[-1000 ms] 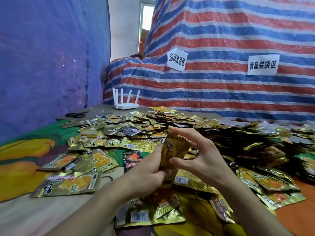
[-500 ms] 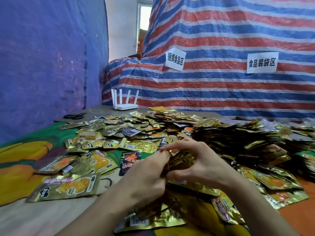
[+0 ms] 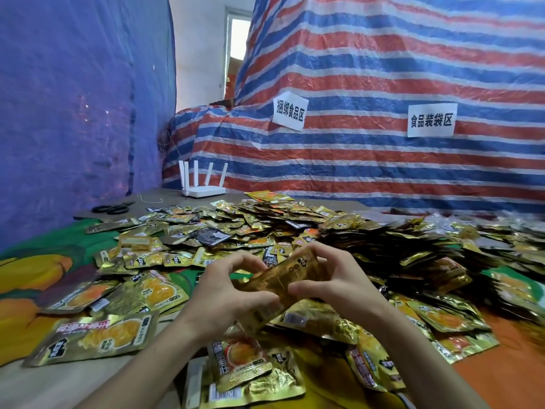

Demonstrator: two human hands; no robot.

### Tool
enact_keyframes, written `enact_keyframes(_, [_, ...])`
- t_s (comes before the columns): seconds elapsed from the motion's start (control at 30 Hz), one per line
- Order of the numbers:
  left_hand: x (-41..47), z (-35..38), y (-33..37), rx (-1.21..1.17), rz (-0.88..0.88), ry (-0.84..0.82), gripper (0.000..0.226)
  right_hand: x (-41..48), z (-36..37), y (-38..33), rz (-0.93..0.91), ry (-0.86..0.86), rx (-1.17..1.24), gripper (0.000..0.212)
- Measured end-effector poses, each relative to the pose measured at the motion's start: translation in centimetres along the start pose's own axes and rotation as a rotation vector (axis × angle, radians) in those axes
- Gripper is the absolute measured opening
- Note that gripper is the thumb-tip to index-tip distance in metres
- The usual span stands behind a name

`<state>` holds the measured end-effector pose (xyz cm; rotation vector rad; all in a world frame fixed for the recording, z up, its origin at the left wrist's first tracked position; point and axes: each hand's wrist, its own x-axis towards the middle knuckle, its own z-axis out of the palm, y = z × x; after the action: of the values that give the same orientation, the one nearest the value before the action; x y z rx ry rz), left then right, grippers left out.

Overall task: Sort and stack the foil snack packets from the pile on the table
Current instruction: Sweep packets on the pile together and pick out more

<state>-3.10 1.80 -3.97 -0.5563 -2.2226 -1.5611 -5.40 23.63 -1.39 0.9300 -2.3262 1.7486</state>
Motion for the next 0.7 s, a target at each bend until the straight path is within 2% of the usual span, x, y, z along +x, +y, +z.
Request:
enact_keyframes(0.1, [0.3, -0.4, -0.1, -0.12, -0.05, 0.114, 0.048, 0.6, 0.2, -0.5, -0.051, 0.091, -0.052, 0.036])
enact_keyframes(0.2, [0.8, -0.8, -0.1, -0.254, -0.112, 0.356, 0.046, 2.3, 0.6, -0.7, -0.118, 0.229, -0.451, 0.048])
enact_keyframes(0.3, [0.8, -1.4, -0.4, -0.197, -0.111, 0.473, 0.037, 4.2, 1.2, -1.2, -0.118, 0.252, -0.823, 0.041])
enact_keyframes(0.37, [0.7, -1.6, -0.8, -0.152, -0.121, 0.465, 0.032, 5.2, 1.4, -1.3, -0.175, 0.283, -0.862, 0.037])
enact_keyframes(0.5, [1.1, -1.3, -1.8, -0.04, -0.115, 0.457, 0.021, 6.8, 0.9, -1.6, -0.26, 0.441, -0.632, 0.04])
enact_keyframes(0.57, [1.2, -1.2, -2.0, -0.014, -0.111, 0.463, 0.021, 7.3, 0.7, -1.1, -0.28, 0.484, -0.722, 0.039])
enact_keyframes(0.63, [1.2, -1.3, -2.1, 0.004, -0.108, 0.47, 0.021, 7.2, 0.7, -0.3, -0.223, 0.419, -0.907, 0.034])
enact_keyframes(0.7, [1.2, -1.2, -2.3, 0.021, -0.108, 0.476, 0.022, 6.7, 1.3, 1.1, -0.029, 0.178, -1.145, 0.031])
